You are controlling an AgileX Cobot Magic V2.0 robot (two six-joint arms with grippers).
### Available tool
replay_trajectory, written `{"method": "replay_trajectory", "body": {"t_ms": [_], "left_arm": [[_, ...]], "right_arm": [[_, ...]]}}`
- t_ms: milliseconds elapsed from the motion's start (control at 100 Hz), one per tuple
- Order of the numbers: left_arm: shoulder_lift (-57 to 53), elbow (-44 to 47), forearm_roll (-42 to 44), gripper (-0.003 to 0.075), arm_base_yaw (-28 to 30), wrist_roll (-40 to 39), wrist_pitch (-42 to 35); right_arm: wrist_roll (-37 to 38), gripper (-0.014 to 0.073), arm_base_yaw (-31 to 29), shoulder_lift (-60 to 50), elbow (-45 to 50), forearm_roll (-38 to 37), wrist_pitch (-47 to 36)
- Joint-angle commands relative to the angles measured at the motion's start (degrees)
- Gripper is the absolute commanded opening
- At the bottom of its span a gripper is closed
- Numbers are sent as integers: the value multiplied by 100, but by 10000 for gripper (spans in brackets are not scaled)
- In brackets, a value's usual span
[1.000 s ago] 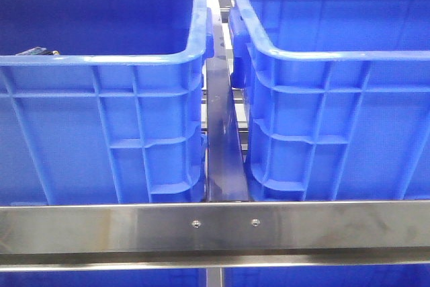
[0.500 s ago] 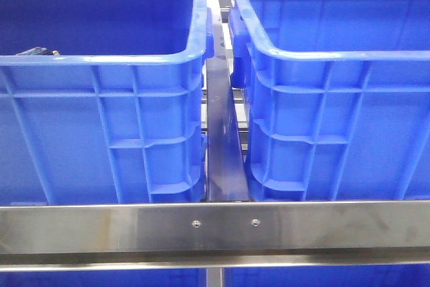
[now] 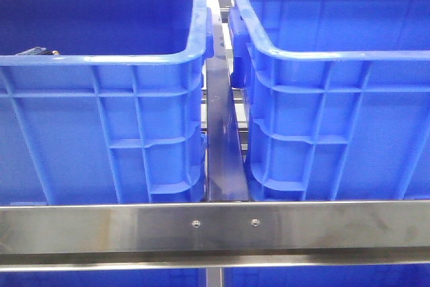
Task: Pick red and yellow buttons and place in box
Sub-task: 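Close the left gripper on the red mushroom-cap button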
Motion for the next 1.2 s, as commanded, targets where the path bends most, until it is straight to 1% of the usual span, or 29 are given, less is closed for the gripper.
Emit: {"method": "replay_trajectory", "body": {"t_ms": [0,90,160,330,460,740,880,1100,1190], "left_arm": [[563,-505,-148,556,-5,862,-189],[1031,-752,-148,556,-5,1586,-202],[1371,-891,-148,556,-5,1995,-202],[2043,-1156,-228,556,-5,2612,-386],[2355,-1286,-390,556,-13,3115,-716],[2768,-1590,-380,556,-357,4475,-939],[2837,-1615,-341,556,-537,4879,-951],[2847,-1615,-341,545,-590,4878,-1022],[2847,-1615,-669,545,-590,4878,-958]], "right_arm": [[0,-66,8,-115,-19,-8,-494],[0,-66,8,-115,-19,-8,-494],[0,-66,8,-115,-19,-8,-494],[0,-66,8,-115,-19,-8,-494],[0,-66,8,-115,-19,-8,-494],[0,-66,8,-115,-19,-8,-494],[0,-66,8,-115,-19,-8,-494],[0,-66,8,-115,-19,-8,-494],[0,-66,8,-115,-19,-8,-494]]}}
